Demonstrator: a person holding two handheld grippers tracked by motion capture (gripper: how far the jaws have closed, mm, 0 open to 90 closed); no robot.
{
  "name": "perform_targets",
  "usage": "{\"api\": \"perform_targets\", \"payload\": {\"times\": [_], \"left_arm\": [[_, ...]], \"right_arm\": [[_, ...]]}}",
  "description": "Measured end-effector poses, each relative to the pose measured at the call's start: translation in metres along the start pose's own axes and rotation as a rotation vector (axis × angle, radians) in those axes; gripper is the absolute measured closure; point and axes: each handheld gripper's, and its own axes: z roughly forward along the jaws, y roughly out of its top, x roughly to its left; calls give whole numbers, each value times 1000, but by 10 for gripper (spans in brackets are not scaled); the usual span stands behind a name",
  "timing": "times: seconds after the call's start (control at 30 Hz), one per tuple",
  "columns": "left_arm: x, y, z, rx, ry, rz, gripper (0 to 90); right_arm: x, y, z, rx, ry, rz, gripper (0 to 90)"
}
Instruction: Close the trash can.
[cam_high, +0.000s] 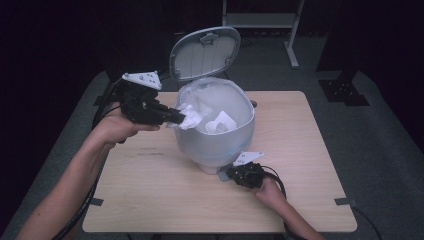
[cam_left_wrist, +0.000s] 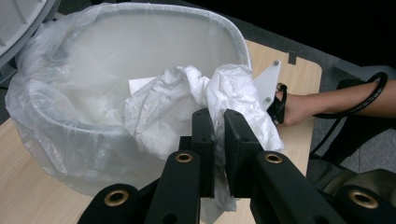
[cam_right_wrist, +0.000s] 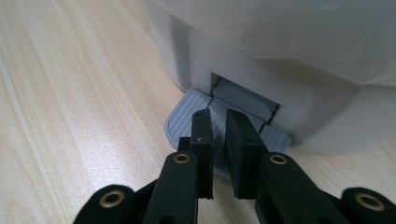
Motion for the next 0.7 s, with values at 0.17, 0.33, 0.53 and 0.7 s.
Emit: {"api": "perform_targets", "payload": {"times": [0.17,0.33,0.53,0.7], "left_arm": [[2,4,7,5,1,0,839],[2,10,17,15,-6,1,838],[5,16,25,18,-6,6,839],[8,19,30,18,-4,2,838]], "right_arm": [[-1,0,0,-4,4,-1,813],[-1,-1,0,-3,7,-2,813],[-1,-1,0,-3,7,0,813],[-1,0,0,-3,8,-4,813]]}}
